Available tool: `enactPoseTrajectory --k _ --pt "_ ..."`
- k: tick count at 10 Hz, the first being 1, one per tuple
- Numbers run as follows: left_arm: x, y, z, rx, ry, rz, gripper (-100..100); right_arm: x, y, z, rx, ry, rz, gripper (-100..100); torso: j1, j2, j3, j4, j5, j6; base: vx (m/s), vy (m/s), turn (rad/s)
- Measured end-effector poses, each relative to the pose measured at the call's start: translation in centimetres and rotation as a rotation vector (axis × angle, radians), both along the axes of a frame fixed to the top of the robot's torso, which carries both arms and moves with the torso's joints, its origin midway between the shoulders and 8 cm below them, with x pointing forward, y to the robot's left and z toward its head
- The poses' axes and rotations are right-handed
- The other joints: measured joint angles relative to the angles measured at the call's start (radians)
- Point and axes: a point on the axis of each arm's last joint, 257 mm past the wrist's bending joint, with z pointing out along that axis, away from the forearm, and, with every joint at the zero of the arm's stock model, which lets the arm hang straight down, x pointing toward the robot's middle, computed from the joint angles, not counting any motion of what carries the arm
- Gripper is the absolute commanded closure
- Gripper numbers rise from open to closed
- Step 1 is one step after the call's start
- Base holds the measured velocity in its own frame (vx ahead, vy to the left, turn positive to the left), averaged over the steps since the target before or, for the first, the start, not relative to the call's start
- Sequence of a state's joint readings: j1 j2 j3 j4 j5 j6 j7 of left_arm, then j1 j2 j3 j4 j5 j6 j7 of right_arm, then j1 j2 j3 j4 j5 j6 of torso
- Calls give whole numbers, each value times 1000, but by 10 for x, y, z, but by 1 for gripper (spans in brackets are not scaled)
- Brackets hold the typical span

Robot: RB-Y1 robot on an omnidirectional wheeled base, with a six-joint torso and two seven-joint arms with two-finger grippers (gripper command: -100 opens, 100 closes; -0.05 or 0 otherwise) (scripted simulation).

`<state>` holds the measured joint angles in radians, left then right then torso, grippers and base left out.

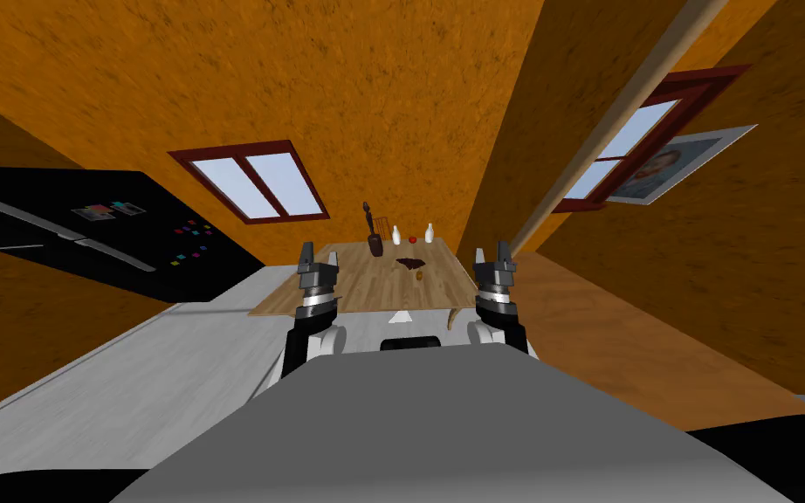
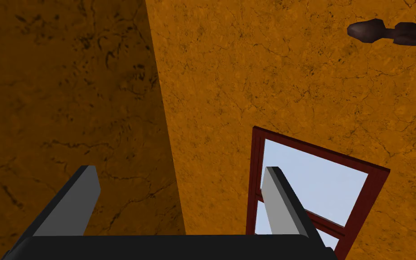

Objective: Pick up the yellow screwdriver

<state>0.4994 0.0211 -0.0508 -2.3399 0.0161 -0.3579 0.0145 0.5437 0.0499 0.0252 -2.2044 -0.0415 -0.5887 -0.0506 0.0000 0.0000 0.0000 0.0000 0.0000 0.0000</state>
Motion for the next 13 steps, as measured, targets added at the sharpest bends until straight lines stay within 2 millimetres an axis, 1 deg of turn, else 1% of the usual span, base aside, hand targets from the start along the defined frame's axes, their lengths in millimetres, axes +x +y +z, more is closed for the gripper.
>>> enactPoseTrajectory --k 1,3,4,6,7,9,10,11,12,13 --pt "0 0 0 0 0 0 0 6 4 -5 -23 27 12 -100 1 1 1 0 0 0 -56 57 199" --pt "0 0 0 0 0 0 0 21 11 -25 -74 106 36 -100 4 4 2 1 1 0 -60 67 146" --pt "0 0 0 0 0 0 0 32 13 -41 -100 155 47 -100 4 3 2 1 1 0 -28 42 57" --pt "0 0 0 0 0 0 0 39 15 -57 -131 218 57 -100 2 2 1 0 1 0 -29 39 184" --pt "0 0 0 0 0 0 0 47 19 -74 -157 266 64 -100 2 2 1 0 1 -1 -25 28 89" --pt "0 0 0 0 0 0 0 62 18 -95 -190 338 68 -100 2 1 1 0 0 0 -15 31 111" --pt "0 0 0 0 0 0 0 65 19 -105 -197 370 69 -100 1 1 1 0 0 0 -12 31 173" --pt "0 0 0 0 0 0 0 67 19 -124 -218 418 70 -100 2 1 1 0 0 0 -11 22 107" --pt "0 0 0 0 0 0 0 71 19 -131 -227 444 70 -100 1 1 1 0 0 0 -15 31 197" --pt "0 0 0 0 0 0 0 73 19 -146 -248 487 70 -100 2 1 1 0 0 0 -14 25 85"
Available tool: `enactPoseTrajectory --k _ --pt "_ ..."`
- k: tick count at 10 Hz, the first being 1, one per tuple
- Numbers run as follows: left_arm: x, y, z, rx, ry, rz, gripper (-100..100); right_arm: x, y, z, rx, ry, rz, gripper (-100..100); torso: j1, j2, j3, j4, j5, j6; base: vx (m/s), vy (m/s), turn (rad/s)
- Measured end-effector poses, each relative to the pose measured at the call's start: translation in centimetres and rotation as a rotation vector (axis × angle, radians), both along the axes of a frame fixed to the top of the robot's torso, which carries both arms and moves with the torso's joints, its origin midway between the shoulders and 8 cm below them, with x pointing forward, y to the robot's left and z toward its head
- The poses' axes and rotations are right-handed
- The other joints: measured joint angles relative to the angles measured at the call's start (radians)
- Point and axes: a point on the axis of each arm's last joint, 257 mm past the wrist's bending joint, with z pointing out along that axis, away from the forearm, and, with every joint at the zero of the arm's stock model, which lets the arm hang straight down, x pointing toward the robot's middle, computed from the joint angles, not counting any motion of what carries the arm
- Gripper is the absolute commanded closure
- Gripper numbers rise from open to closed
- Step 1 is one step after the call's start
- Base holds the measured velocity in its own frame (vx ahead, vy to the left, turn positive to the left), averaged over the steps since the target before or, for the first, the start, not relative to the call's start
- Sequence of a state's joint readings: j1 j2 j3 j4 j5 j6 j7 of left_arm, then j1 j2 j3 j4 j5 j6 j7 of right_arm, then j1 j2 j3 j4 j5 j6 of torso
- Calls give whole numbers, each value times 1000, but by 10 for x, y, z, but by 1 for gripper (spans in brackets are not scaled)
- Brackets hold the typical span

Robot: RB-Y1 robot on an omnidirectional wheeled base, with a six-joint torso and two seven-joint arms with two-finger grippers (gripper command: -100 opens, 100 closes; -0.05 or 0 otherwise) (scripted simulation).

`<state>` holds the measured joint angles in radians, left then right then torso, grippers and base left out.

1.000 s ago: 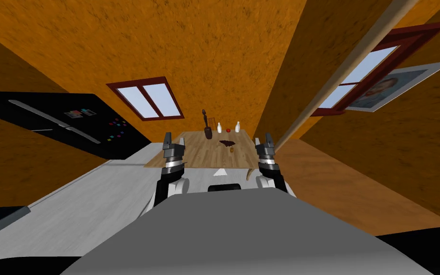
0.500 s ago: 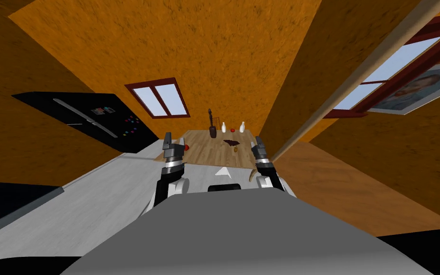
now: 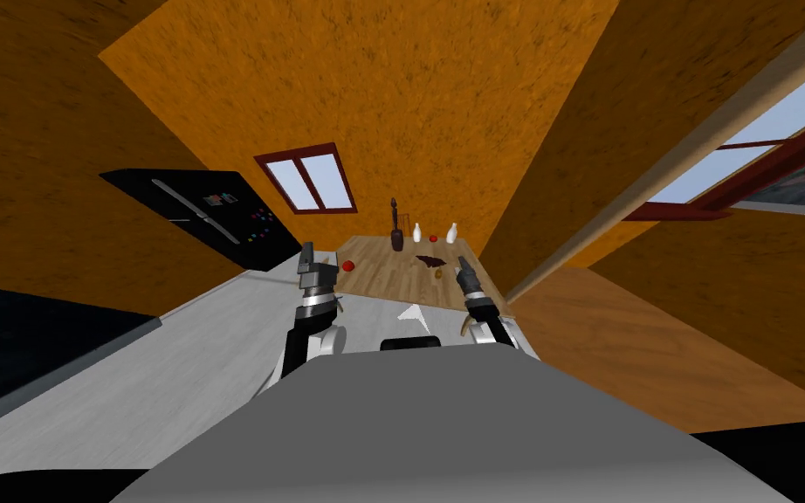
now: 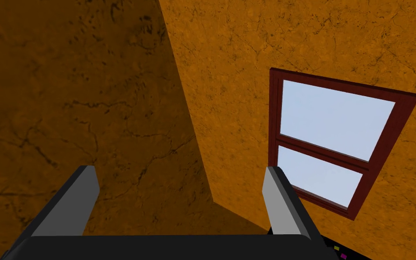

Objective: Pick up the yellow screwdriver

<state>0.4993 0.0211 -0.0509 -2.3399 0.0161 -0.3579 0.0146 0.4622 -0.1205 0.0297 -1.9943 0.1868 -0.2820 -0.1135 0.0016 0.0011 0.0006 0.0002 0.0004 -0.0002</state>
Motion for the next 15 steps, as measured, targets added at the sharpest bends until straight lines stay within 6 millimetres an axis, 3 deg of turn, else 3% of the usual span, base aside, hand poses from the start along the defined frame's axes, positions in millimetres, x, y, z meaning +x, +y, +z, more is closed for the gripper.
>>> enactPoseTrajectory --k 2,4,12,15 --pt "0 0 0 0 0 0 0 8 -2 -27 -33 76 -5 -100 0 0 0 0 0 0 -11 28 148" --pt "0 0 0 0 0 0 0 13 -6 -42 -47 124 -13 -100 -1 -1 0 0 0 1 -2 11 76" --pt "0 0 0 0 0 0 0 22 -31 -152 -182 437 -76 -100 -1 0 0 0 0 1 -7 19 173" --pt "0 0 0 0 0 0 0 18 -56 -197 -248 561 -117 -100 -1 0 0 0 0 0 -11 11 154"
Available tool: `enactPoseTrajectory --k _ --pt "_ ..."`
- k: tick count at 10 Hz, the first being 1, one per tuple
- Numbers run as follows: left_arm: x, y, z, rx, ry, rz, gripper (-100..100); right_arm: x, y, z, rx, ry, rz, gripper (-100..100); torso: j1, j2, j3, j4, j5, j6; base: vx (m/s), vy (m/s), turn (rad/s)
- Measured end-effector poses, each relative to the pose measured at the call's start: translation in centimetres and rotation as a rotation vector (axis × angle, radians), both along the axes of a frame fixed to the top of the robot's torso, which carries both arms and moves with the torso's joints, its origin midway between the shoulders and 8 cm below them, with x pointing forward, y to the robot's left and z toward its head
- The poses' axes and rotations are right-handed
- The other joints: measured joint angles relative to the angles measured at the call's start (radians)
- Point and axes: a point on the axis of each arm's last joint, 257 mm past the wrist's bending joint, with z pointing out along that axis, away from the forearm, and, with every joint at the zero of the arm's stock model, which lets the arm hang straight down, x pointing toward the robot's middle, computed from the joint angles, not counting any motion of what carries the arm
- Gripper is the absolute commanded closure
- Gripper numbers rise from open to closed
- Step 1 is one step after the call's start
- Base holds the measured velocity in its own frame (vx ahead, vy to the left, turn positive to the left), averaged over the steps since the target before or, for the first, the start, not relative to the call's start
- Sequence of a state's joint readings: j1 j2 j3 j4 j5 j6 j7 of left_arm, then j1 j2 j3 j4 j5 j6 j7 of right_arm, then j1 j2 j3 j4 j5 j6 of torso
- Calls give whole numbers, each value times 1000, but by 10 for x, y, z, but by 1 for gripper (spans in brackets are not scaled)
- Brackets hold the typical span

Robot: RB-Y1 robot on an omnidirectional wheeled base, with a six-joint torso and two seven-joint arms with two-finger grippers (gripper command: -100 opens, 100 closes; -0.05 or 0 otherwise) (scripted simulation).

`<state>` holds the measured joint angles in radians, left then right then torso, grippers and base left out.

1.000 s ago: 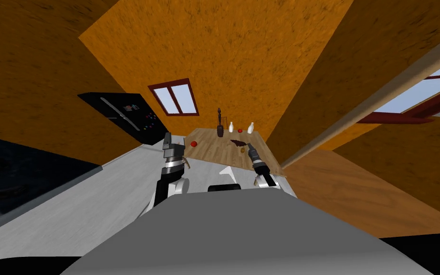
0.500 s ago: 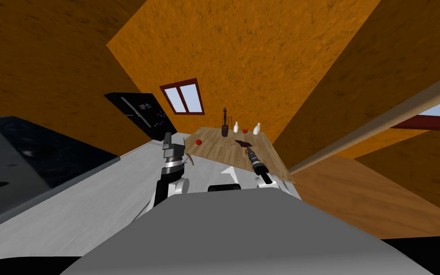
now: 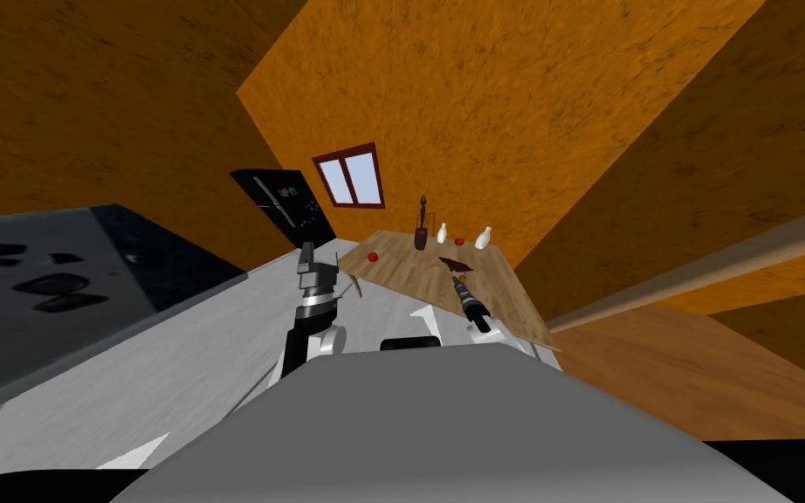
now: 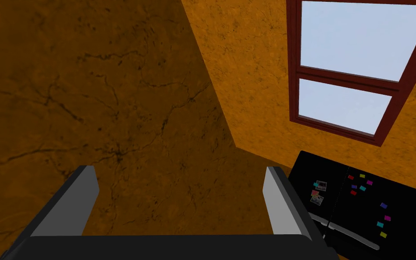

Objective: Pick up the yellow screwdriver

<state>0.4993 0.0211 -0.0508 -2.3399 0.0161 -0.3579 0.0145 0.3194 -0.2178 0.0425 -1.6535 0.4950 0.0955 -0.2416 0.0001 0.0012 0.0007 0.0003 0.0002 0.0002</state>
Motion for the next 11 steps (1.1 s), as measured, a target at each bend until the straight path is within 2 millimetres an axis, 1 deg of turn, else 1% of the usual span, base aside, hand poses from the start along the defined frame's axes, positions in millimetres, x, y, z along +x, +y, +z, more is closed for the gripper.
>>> enactPoseTrajectory --k 1,2,3,5,6,7,8,9,10,11 --pt "0 0 0 0 0 0 0 -1 -3 -10 -15 31 -12 -100 0 0 0 0 0 1 -3 2 -24" --pt "0 0 0 0 0 0 0 -2 -6 -14 -24 48 -21 -100 -1 0 0 0 0 1 -9 10 196" --pt "0 0 0 0 0 0 0 -6 -13 -28 -49 85 -35 -100 0 0 0 0 0 0 -10 8 155" --pt "0 0 0 0 0 0 0 -7 -30 -48 -93 149 -61 -100 0 0 0 0 0 0 -13 11 189" --pt "0 0 0 0 0 0 0 -13 -37 -58 -111 179 -79 -100 0 0 0 0 0 1 -8 1 -12" --pt "0 0 0 0 0 0 0 -17 -40 -60 -119 192 -89 -100 -1 0 0 0 0 1 -16 13 218" --pt "0 0 0 0 0 0 0 -20 -45 -70 -146 223 -102 -100 0 0 0 0 0 0 -13 7 146" --pt "0 0 0 0 0 0 0 -24 -53 -77 -165 249 -118 -100 0 0 0 0 0 1 -19 9 291" --pt "0 0 0 0 0 0 0 -25 -62 -82 -195 274 -133 -100 0 0 0 0 0 0 -14 0 106" --pt "0 0 0 0 0 0 0 -30 -70 -90 -215 303 -154 -100 -1 0 0 0 0 1 -20 6 192"
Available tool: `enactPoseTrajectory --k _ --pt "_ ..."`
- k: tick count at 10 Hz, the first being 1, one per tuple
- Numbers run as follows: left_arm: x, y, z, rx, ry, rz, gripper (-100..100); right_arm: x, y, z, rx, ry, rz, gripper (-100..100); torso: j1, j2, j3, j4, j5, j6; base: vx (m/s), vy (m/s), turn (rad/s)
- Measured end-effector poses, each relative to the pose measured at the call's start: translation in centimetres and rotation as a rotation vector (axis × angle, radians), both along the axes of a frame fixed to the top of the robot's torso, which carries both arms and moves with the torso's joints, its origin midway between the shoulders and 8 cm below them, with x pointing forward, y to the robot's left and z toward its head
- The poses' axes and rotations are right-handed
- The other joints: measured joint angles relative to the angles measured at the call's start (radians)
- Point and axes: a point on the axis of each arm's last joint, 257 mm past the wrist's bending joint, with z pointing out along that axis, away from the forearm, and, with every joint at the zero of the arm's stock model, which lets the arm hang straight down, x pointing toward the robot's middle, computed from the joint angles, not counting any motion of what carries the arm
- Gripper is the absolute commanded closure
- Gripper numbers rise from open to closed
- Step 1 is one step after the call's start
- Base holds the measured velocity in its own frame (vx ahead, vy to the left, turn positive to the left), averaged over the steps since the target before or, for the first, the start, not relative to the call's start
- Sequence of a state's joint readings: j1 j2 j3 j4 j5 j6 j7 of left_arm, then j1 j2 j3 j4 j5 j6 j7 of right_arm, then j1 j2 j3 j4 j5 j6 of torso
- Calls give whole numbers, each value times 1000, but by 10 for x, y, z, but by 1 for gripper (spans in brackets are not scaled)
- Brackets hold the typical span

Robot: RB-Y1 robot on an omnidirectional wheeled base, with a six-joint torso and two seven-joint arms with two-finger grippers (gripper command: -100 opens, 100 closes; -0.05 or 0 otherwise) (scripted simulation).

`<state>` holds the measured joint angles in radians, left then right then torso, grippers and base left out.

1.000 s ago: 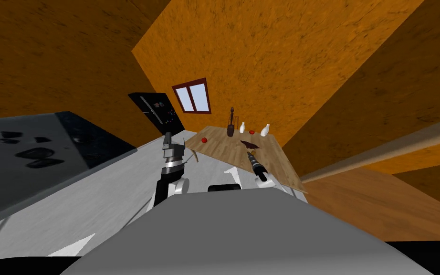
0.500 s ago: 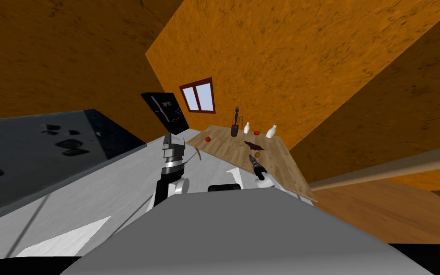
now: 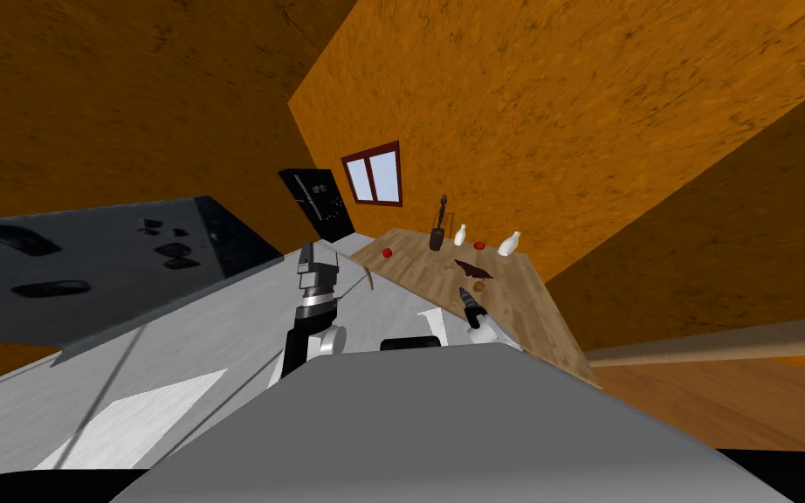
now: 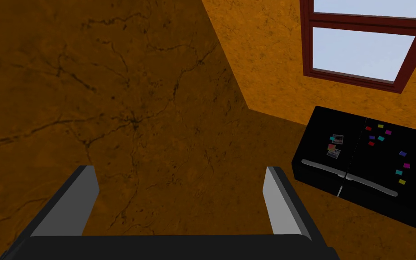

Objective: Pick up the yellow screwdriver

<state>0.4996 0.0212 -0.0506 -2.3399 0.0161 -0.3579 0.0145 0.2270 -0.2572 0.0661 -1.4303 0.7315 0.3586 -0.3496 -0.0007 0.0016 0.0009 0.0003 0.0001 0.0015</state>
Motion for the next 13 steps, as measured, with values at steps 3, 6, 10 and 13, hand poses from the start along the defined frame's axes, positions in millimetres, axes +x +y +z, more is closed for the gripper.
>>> enactPoseTrajectory --k 3,6,10,13 --pt "0 0 0 0 0 0 0 -12 -30 -19 -83 80 -59 -100 0 0 0 0 0 -1 -14 -2 170" --pt "0 0 0 0 0 0 0 -29 -55 -33 -167 157 -114 -100 -1 0 0 0 0 0 -21 -10 175" --pt "0 0 0 0 0 0 0 -52 -91 -44 -281 238 -191 -100 -2 0 0 0 0 0 -20 -17 167" --pt "0 0 0 0 0 0 0 -68 -108 -46 -350 285 -231 -100 -1 0 0 0 0 0 -20 -15 99"
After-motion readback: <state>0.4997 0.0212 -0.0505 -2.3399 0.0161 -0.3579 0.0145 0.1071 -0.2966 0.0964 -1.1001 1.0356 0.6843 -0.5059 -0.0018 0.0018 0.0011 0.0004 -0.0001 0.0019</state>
